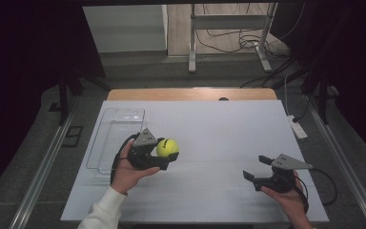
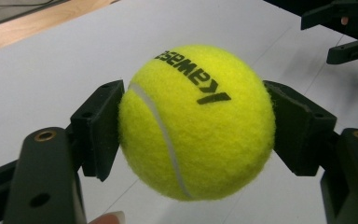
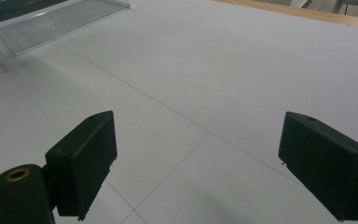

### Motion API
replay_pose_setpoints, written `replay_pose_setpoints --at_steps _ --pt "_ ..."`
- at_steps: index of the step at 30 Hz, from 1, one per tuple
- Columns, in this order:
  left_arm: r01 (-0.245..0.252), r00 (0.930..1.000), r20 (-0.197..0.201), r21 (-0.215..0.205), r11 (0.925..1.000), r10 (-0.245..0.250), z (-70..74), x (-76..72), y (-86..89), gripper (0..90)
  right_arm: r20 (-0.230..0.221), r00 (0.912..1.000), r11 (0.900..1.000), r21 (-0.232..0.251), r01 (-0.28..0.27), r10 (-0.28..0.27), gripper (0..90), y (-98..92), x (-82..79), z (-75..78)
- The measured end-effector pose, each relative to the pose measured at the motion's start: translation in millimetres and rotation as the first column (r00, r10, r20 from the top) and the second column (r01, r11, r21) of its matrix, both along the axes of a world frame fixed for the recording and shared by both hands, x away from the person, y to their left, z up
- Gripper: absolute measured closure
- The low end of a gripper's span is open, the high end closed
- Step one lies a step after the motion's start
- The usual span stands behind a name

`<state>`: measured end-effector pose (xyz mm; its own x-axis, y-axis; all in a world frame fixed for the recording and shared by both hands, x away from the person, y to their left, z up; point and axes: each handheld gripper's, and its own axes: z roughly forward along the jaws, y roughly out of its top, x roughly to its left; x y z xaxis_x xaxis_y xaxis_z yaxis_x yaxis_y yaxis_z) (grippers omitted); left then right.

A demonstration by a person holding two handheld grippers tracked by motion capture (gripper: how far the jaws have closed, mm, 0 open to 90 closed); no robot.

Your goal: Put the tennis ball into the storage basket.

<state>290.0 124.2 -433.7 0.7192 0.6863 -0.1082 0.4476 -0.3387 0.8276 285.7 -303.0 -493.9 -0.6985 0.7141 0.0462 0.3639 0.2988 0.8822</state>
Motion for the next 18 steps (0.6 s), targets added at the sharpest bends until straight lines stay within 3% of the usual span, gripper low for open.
replay_pose_setpoints --at_steps 18 --pt "-0.036 0.9983 0.044 -0.038 0.9986 0.038 15.8 2.1 9.6 26.4 -0.002 1.0 1.0 -0.005 0.002 -0.002 11.9 0.3 0.3 -0.4"
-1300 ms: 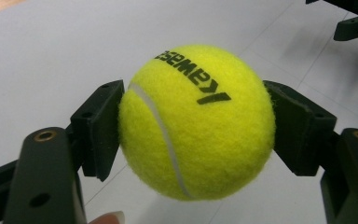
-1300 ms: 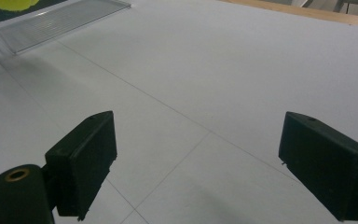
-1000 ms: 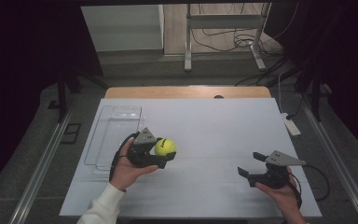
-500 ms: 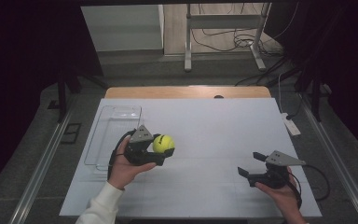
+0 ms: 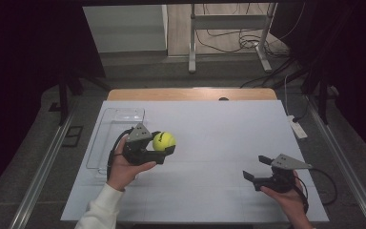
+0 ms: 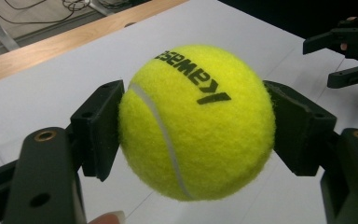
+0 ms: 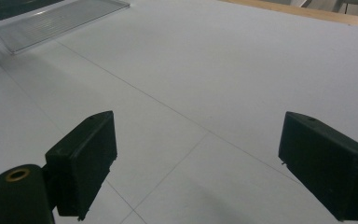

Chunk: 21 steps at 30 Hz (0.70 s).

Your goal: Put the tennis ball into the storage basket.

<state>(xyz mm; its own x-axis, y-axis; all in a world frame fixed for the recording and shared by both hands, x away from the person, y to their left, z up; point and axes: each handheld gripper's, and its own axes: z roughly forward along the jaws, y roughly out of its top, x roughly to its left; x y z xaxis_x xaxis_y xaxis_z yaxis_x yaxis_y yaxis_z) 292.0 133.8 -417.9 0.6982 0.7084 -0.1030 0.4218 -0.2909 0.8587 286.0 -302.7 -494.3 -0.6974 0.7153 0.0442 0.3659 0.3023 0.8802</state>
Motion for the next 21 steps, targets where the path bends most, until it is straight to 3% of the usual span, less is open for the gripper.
replay_pose_setpoints --at_steps 21 --pt "-0.035 0.9992 0.018 -0.021 0.9992 0.036 6.7 11.5 11.1 26.5 0.0 1.0 1.0 -0.002 -0.001 0.001 11.8 0.0 0.1 -0.3"
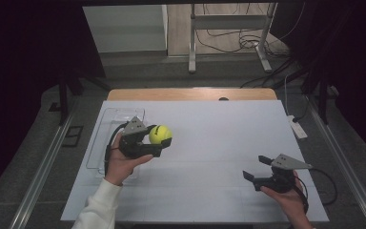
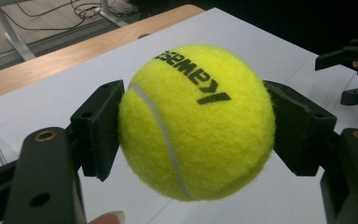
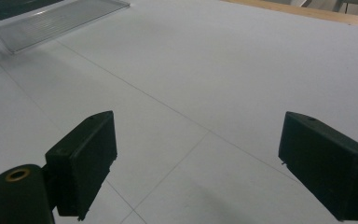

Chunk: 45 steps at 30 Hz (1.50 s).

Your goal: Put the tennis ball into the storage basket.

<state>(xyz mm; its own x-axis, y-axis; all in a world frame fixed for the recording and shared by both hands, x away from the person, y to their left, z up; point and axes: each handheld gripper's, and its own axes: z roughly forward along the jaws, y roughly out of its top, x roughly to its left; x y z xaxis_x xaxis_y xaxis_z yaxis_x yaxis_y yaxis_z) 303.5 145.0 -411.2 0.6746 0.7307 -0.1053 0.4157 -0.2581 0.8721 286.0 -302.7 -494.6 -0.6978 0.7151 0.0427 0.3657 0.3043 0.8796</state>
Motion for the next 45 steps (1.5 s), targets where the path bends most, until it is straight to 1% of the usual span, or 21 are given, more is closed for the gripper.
replay_pose_setpoints --at_steps 12,20,22,26,29,34,37,40,43,45 --pt "-0.039 0.9991 0.017 -0.017 0.9991 0.04 3.6 4.5 11.1 26.5 0.004 1.0 1.0 -0.005 -0.003 0.003 11.9 0.6 -0.1 -0.4" --pt "-0.064 0.9975 0.027 -0.036 0.9973 0.065 6.5 6.4 19.9 26.5 0.002 1.0 1.0 -0.004 -0.003 0.003 11.9 0.6 0.2 -0.6" --pt "-0.074 0.9968 0.03 -0.03 0.9968 0.075 6.3 6.6 21.2 26.5 0.001 1.0 1.0 -0.004 -0.004 0.004 11.9 1.1 0.0 -0.5" --pt "-0.085 0.9958 0.032 -0.036 0.9957 0.086 6.6 7.0 24.7 26.5 0.002 1.0 1.0 -0.005 -0.006 0.006 11.8 1.3 -0.2 -0.4" --pt "-0.104 0.9937 0.036 -0.042 0.9937 0.106 6.8 7.6 29.6 26.5 0.003 1.0 1.0 -0.005 -0.005 0.005 11.9 0.7 -0.2 -0.4" --pt "-0.136 0.9896 0.042 -0.039 0.9899 0.138 6.3 9.0 36.6 26.5 0.004 1.0 1.0 -0.006 -0.005 0.005 11.9 0.6 -0.1 -0.4" --pt "-0.145 0.9883 0.042 -0.04 0.9886 0.147 5.7 9.9 39.4 26.5 0.002 1.0 1.0 -0.006 -0.004 0.004 11.8 0.6 0.1 -0.5" --pt "-0.172 0.9841 0.042 -0.021 0.9849 0.173 3.5 13.5 45.6 26.5 0.002 1.0 1.0 -0.006 -0.004 0.004 11.8 0.7 0.0 -0.5" --pt "-0.181 0.9826 0.036 -0.021 0.9832 0.182 1.6 15.9 48.9 26.5 0.002 1.0 1.0 -0.007 -0.004 0.004 11.8 0.8 -0.2 -0.4" --pt "-0.197 0.9799 0.031 -0.016 0.9804 0.197 -0.8 18.5 52.9 26.5 0.003 1.0 1.0 -0.006 -0.005 0.005 11.8 0.7 -0.3 -0.4"
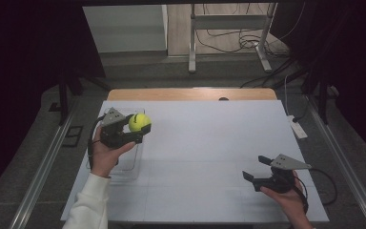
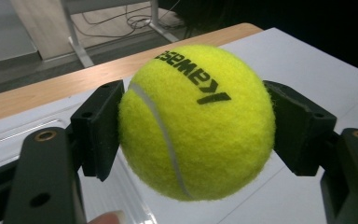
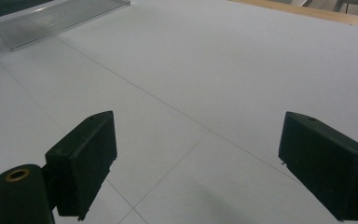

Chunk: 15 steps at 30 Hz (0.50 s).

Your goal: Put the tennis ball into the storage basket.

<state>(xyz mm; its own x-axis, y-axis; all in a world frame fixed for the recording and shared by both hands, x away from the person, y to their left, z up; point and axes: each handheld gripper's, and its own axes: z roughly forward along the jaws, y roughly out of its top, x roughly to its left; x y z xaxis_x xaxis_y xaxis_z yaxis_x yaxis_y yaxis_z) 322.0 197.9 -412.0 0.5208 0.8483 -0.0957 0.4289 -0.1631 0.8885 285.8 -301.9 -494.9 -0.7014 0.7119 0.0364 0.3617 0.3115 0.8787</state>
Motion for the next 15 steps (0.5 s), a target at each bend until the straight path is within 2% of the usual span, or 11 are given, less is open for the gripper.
replay_pose_setpoints --at_steps 7,15 --pt "-0.029 0.9995 -0.01 -0.008 0.9995 0.029 -3.4 2.7 8.7 26.5 -0.002 1.0 1.0 -0.002 0.001 -0.001 11.8 -0.2 0.4 -0.5" --pt "-0.05 0.9986 -0.019 0.012 0.9987 0.05 -5.6 4.9 14.5 26.5 0.0 0.9999 1.0 0.001 0.01 -0.01 11.9 -1.8 -0.4 0.4"
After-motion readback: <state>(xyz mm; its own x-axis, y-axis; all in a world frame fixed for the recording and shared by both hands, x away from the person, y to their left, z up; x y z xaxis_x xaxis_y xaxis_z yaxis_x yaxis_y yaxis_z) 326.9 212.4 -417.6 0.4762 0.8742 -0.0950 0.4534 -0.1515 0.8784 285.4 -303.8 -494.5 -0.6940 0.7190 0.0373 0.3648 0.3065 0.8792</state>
